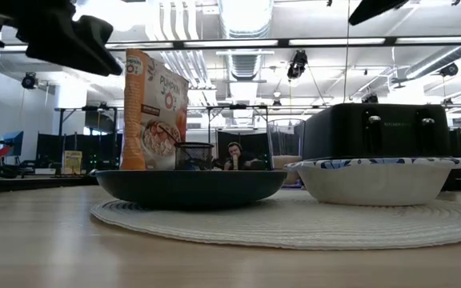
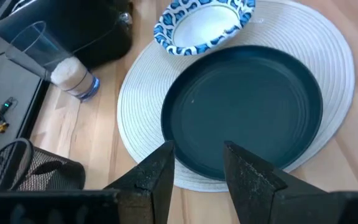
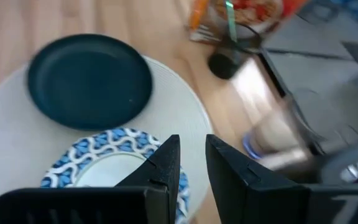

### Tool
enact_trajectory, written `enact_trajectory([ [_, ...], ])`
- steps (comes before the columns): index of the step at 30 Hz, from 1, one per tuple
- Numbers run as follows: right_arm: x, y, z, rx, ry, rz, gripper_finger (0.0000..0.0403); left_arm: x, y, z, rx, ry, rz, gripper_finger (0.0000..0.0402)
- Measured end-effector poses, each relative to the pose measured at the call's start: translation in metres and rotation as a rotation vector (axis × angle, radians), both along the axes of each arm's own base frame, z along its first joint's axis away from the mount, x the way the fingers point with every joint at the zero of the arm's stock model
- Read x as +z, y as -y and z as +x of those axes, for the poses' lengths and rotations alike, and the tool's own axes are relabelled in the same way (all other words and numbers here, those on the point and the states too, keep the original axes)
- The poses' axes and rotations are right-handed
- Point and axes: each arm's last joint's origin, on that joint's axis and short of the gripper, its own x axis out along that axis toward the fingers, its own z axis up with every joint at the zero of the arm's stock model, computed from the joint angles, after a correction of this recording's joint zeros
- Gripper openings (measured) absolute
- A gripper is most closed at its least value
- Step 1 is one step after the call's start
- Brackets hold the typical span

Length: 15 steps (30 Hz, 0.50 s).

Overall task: Arrange a breakfast setting
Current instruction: Put the transparent glass to the top right of the dark blue plate on the white placemat

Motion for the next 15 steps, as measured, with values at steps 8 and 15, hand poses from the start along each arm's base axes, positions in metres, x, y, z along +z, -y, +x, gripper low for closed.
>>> enact_trajectory([
  [8,-0.034,0.025,-0.005,0.143,0.101,0.057,0.0068,0.001,0.002,0.004,0.013,0.0,-0.016,0.0086],
  [15,-0.046,0.048,-0.018,0.075,0.205,0.077,0.0068,0.002,-0.009,-0.016,0.063,0.015,-0.049,0.0072],
])
